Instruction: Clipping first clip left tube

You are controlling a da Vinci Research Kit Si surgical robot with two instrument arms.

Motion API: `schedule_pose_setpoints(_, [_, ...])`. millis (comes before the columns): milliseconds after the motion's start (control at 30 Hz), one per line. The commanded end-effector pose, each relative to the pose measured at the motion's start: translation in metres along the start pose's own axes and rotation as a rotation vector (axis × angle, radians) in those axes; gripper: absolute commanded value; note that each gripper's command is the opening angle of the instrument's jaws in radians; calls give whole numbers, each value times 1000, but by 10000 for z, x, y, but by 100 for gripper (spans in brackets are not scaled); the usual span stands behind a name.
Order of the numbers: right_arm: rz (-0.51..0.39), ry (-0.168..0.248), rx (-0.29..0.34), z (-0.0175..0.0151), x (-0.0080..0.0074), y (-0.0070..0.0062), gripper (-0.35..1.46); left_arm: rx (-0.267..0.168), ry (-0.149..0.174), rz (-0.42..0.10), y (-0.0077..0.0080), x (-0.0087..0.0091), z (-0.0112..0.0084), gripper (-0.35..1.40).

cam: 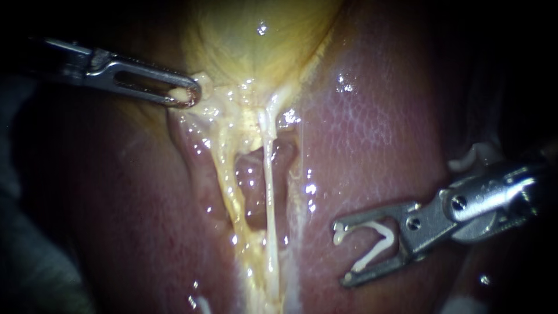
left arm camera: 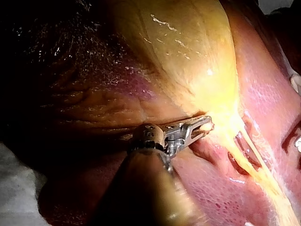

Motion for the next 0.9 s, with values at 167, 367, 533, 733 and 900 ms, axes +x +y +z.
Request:
schedule_pose_setpoints(167, [0,0,7,1,3,-2,50,0,0,0,0,0,-1,-35])
schedule_pose_setpoints(367, [6,38,30,8,13,-1,50,-1,-1,0,0,1,-1,-35])
schedule_pose_setpoints(533, [12,76,35,20,23,3,50,-2,-2,0,0,1,-4,-35])
schedule_pose_setpoints(733, [66,117,23,42,38,18,50,-3,-3,-1,1,2,-5,-35])
schedule_pose_setpoints(900, [104,147,13,62,49,32,50,-3,-3,-2,2,3,-6,-35])
